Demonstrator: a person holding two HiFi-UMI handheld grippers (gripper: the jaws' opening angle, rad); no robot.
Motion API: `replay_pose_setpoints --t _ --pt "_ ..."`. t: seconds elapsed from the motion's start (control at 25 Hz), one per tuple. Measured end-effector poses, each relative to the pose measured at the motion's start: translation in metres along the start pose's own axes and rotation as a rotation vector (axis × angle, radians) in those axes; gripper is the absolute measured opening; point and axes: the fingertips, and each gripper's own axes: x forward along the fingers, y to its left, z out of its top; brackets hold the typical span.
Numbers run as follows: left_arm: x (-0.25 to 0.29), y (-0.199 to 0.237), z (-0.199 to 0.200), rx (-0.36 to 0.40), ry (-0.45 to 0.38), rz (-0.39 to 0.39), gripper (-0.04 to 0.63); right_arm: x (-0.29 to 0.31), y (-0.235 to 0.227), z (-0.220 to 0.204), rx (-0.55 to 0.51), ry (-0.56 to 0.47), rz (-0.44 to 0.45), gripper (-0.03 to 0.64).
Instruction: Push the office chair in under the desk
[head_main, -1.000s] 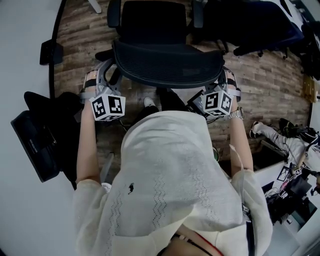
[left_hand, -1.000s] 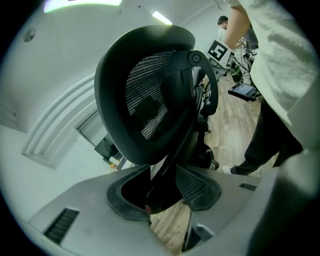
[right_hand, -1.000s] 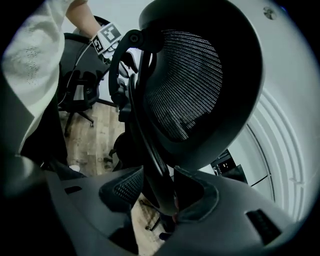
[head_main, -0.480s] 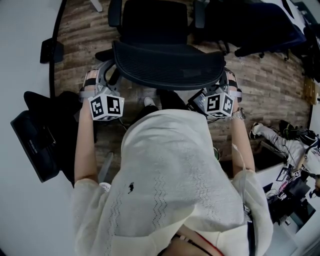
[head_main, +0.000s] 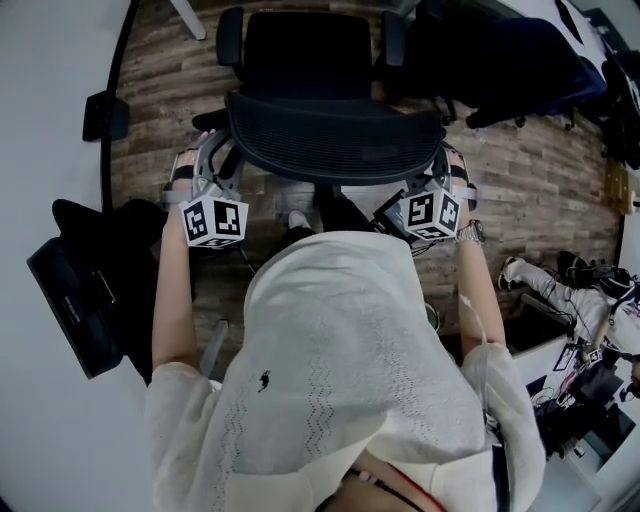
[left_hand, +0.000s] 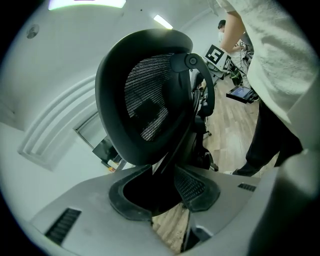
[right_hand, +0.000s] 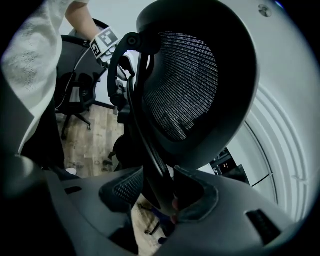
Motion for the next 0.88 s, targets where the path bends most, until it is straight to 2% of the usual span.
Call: replay_pose_setpoints --t 0.88 --pt "0.054 0.037 -0.008 -0.024 -0.044 -0.015 0.144 0.055 -0.04 0.003 0.031 0.016 -0.01 0.19"
